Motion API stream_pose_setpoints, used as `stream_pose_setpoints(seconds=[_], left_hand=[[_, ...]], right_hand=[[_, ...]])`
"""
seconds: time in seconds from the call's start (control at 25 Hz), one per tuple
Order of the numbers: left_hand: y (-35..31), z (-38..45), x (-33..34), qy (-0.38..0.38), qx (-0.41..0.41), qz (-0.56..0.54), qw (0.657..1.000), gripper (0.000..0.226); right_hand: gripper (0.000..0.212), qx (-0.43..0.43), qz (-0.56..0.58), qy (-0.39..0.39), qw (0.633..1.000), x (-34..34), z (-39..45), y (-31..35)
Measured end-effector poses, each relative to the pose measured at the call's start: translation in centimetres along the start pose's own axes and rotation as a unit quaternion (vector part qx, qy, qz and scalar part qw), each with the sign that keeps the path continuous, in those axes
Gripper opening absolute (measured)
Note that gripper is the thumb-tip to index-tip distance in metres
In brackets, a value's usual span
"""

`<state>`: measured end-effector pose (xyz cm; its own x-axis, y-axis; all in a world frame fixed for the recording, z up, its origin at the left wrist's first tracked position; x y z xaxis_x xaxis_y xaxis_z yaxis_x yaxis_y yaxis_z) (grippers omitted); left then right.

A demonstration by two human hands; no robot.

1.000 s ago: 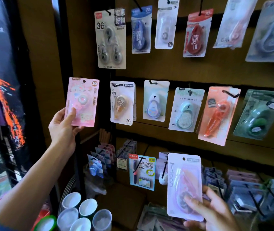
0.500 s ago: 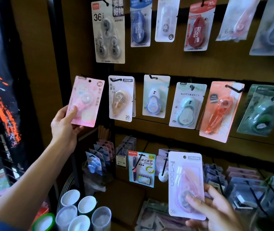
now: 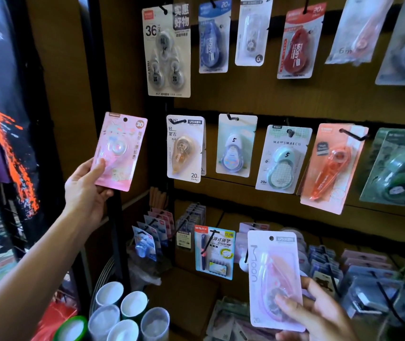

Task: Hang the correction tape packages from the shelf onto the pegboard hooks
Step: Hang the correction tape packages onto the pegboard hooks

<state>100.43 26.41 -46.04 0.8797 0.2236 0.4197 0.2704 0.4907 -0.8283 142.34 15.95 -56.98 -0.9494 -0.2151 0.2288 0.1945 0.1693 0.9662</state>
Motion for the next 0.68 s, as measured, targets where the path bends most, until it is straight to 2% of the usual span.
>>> stream_pose_setpoints(seconds=[0.12, 0.24, 0.44, 0.52, 0.6, 0.68], left_hand=[[0.4, -0.2, 0.5, -0.002, -0.017, 0.006, 1.000, 0.009], [0.3, 0.0, 1.0, -0.018, -0.028, -0.008, 0.999, 0.012], [-0.3, 0.7, 1.7, -0.028, -0.040, -0.030, 0.998, 0.031], [-0.1, 0.6, 1.7, -0.041, -0.047, -0.027, 0.998, 0.035], [0.0, 0.2, 1.4, -0.065, -0.042, -0.029, 0.997, 0.030], [-0.2, -0.2, 1.1, -0.075, -0.025, -0.048, 0.996, 0.022]], right_hand=[[0.049, -0.014, 0.008, -0.002, 1.000, -0.2, 0.1, 0.1], [0.047, -0.016, -0.003, -0.009, 1.000, -0.4, -0.1, 0.1], [0.052, 0.001, -0.014, -0.016, 1.000, -0.7, -0.5, 0.3], [0.062, 0.000, -0.013, -0.008, 1.000, -0.5, -0.8, 0.4], [0.086, 0.007, -0.019, 0.005, 1.000, 0.0, -1.0, 0.5], [0.091, 0.017, -0.020, 0.009, 1.000, 0.2, -1.4, 0.6]])
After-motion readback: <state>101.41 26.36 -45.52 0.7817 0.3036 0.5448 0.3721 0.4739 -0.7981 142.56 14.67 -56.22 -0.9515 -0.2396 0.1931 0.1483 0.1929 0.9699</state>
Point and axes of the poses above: each hand's wrist, its own z-axis towards the middle knuckle, its own x-axis out of the palm, y = z × x, the point moved 7 cm from there along z, towards the middle knuckle, and after that the axes turned 10 degrees about y, right-handed, at the moved point
